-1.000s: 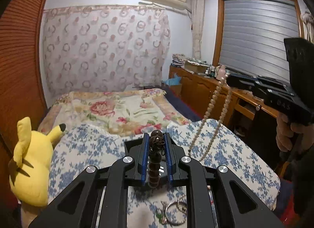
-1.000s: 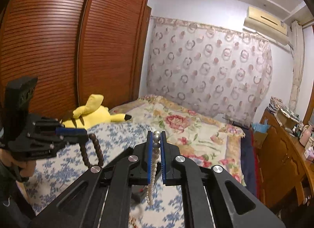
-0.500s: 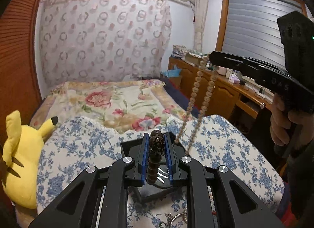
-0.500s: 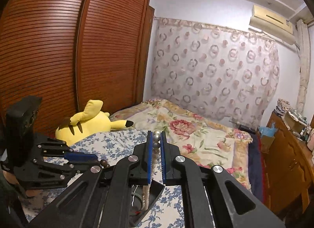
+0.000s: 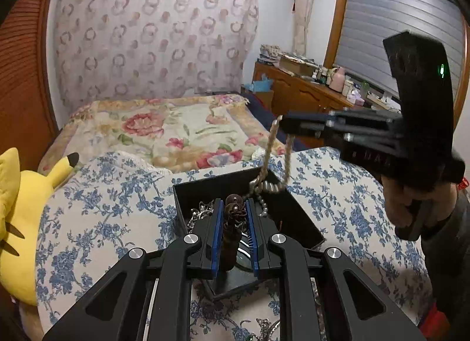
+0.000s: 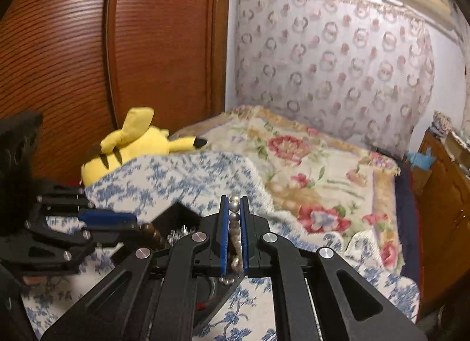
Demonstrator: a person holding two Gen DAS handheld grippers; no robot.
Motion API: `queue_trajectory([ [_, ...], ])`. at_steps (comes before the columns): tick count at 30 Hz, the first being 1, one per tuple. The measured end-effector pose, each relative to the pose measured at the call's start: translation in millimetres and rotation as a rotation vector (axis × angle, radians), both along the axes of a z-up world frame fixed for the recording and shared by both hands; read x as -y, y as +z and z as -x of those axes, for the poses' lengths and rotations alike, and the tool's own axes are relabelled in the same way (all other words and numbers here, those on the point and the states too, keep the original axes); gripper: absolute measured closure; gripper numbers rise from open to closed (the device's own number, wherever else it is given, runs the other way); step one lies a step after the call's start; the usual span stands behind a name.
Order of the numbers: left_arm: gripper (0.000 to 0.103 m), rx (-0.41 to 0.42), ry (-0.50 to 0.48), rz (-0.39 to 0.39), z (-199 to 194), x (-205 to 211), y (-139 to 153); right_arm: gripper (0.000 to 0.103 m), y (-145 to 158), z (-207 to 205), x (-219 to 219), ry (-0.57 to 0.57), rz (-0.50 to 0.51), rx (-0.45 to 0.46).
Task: Organize jewelry
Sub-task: 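Lower the bead bracelet into the box with the left tool while the right tool drops the pearls in, then close the left tool on the silver bangle beside the pearls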
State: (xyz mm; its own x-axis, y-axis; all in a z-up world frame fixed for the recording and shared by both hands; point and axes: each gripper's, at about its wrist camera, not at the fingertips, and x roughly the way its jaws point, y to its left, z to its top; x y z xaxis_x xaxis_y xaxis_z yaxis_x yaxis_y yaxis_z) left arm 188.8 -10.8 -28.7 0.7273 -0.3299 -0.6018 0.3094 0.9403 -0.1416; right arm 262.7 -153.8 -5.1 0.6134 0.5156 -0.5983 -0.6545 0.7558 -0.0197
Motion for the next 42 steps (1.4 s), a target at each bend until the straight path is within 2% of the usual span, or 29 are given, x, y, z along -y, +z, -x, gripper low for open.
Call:
queue_trajectory([
  [4, 0.089, -0.008, 0.001, -0.004, -2, 1, -4, 0.094, -19, -3, -1, 0.004, 0.019, -0.034],
  [10, 0.089, -0.014, 0.004, -0.009, -3, 1, -6, 0.093, -28, -5, 2, -0.009, 0.014, -0.058],
  [11, 0.089, -0.015, 0.004, -0.009, -3, 1, -6, 0.091, -27, -4, 3, -0.01, 0.01, -0.055],
  [13, 0.089, -0.013, 0.004, -0.007, -3, 0, -5, 0.069, -25, -3, 6, -0.013, 0.001, -0.052],
  [14, 0.089, -0.013, 0.004, -0.008, -3, 0, -5, 0.068, -24, -2, 8, -0.014, -0.006, -0.05],
  [20, 0.088, -0.007, 0.005, -0.003, -1, 0, -4, 0.068, -21, 13, 29, -0.056, -0.042, -0.045],
  [22, 0.077, -0.004, 0.008, 0.002, 4, -2, -4, 0.068, -22, 23, 37, -0.072, -0.047, -0.045],
  [27, 0.073, 0.004, 0.024, 0.006, 27, -9, -6, 0.068, -29, 57, 57, -0.101, -0.051, -0.056],
  [34, 0.062, -0.027, 0.022, -0.017, 70, -10, -25, 0.068, -55, 111, 71, -0.112, -0.021, -0.109],
  [38, 0.06, -0.062, 0.019, -0.032, 87, -8, -39, 0.068, -71, 132, 77, -0.132, -0.008, -0.142],
  [39, 0.056, -0.066, 0.02, -0.038, 91, -7, -42, 0.068, -76, 139, 79, -0.138, -0.006, -0.155],
  [42, 0.055, -0.083, 0.021, -0.047, 100, -6, -47, 0.068, -88, 157, 84, -0.147, 0.0, -0.179],
])
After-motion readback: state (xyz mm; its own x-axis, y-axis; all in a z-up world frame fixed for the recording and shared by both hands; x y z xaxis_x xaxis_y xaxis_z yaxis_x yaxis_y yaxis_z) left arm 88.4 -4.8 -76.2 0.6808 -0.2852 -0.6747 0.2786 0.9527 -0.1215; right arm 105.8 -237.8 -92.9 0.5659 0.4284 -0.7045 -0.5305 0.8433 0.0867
